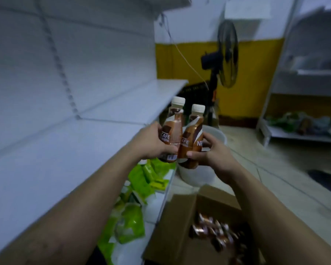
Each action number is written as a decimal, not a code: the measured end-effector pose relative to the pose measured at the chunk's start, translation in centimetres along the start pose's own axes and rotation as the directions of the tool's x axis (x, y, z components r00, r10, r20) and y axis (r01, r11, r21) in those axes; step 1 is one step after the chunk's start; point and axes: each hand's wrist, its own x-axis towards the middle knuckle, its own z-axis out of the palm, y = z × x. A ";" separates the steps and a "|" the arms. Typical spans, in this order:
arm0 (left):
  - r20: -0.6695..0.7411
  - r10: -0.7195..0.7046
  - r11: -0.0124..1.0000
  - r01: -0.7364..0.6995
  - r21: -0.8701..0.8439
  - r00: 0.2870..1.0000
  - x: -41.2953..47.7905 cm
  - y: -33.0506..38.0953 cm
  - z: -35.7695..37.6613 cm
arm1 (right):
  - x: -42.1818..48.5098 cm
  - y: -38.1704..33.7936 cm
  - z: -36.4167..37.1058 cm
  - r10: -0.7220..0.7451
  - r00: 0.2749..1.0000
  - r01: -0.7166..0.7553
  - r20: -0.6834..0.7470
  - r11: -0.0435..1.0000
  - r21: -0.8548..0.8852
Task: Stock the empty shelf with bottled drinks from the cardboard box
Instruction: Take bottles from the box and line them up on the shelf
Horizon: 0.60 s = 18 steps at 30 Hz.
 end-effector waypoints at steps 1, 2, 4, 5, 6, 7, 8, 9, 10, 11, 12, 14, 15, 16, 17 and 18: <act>-0.053 0.032 0.999 -0.030 0.038 0.998 -1.1 0.8 -2.8 | 0.2 -2.4 1.3 -0.057 0.998 0.057 0.019 0.998 0.001; -0.101 0.064 0.996 -0.057 0.072 0.993 -2.4 1.5 -5.5 | 0.5 -4.6 2.6 -0.108 0.993 0.108 0.044 0.994 0.000; -0.182 0.091 0.990 -0.069 0.120 0.979 -5.3 2.5 -10.5 | 1.0 -8.8 5.6 -0.204 0.971 0.208 0.124 0.978 -0.014; -0.224 0.077 0.990 -0.049 0.131 0.972 -6.7 2.6 -12.9 | 1.2 -10.5 7.2 -0.234 0.958 0.241 0.166 0.970 -0.024; -0.265 0.056 0.991 -0.021 0.134 0.963 -8.2 2.4 -14.9 | 1.3 -12.1 9.0 -0.253 0.945 0.265 0.205 0.964 -0.031; -0.302 0.032 0.991 0.009 0.136 0.953 -9.7 2.0 -16.7 | 1.4 -13.3 11.0 -0.271 0.930 0.289 0.247 0.956 -0.041; -0.337 0.002 0.989 0.048 0.140 0.941 -11.3 1.4 -18.4 | 1.5 -14.2 13.1 -0.289 0.914 0.315 0.286 0.948 -0.051; -0.368 -0.030 0.986 0.089 0.144 0.929 -12.8 0.7 -19.7 | 1.5 -14.8 15.3 -0.306 0.895 0.346 0.323 0.935 -0.072; -0.400 -0.065 0.980 0.133 0.146 0.914 -14.4 0.0 -20.9 | 1.4 -15.1 17.7 -0.321 0.877 0.377 0.357 0.921 -0.097; -0.432 -0.102 0.974 0.178 0.138 0.896 -16.0 -0.9 -21.8 | 1.2 -15.2 20.1 -0.329 0.862 0.403 0.386 0.906 -0.128; -0.463 -0.148 0.966 0.228 0.121 0.874 -17.5 -2.0 -22.5 | 0.8 -15.1 22.4 -0.323 0.855 0.413 0.406 0.897 -0.155; -0.493 -0.238 0.949 0.308 0.065 0.837 -20.3 -4.4 -23.1 | -0.3 -14.1 26.6 -0.287 0.844 0.399 0.454 0.901 -0.173; -0.498 -0.274 0.939 0.341 0.048 0.823 -21.4 -5.7 -23.3 | -0.9 -13.4 28.3 -0.266 0.834 0.385 0.483 0.908 -0.165; -0.503 -0.303 0.926 0.374 0.044 0.809 -22.3 -6.8 -23.3 | -1.5 -12.7 29.8 -0.246 0.824 0.371 0.511 0.915 -0.159; -0.511 -0.326 0.913 0.405 0.048 0.796 -23.1 -8.0 -23.3 | -2.0 -12.1 31.1 -0.228 0.815 0.361 0.533 0.919 -0.158; -0.516 -0.337 0.903 0.426 0.061 0.788 -23.6 -8.9 -23.2 | -2.3 -11.6 32.1 -0.211 0.811 0.350 0.545 0.922 -0.164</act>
